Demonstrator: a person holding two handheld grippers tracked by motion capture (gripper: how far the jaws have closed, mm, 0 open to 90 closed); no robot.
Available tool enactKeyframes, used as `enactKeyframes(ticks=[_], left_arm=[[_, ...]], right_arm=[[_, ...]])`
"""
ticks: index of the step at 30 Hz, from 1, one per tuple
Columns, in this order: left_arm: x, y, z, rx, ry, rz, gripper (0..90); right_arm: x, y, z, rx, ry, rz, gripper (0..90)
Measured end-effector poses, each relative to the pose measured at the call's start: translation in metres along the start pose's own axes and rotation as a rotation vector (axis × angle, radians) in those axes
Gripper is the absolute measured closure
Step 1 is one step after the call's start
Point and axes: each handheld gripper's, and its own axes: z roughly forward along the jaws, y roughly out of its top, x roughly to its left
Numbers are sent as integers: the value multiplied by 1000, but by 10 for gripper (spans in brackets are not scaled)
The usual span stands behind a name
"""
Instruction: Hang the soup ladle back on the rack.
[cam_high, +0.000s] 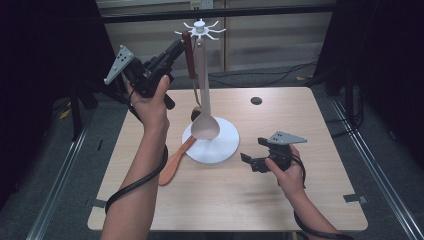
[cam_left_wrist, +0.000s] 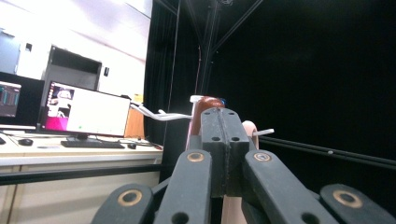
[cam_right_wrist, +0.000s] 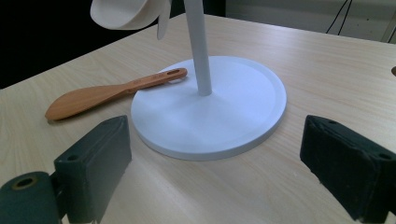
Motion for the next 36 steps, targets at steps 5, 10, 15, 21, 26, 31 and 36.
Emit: enactKeyframes(ticks=[5,10,15,21,26,31,36], left_arm=[[1,0,1,3,-3,5,900],[6,-1,1,-10,2,-24,900],[9,-1,2,-11,14,-31,900],[15,0,4,-9,24,-41,900],[19,0,6,-15,27,-53,900],[22,-1,9,-19,23,-58,900],[25,-1,12,-28,26,-72,900]], right_arm=[[0,0,1,-1,3,1,88],[1,0,1,3,2,2,88],[0,-1,1,2,0,2,88],[-1,-1,1,0,2,6,88],[-1,-1,0,0,3,7,88],[-2,-1,0,-1,2,15,89],[-3,-1,0,-4,4,13,88]])
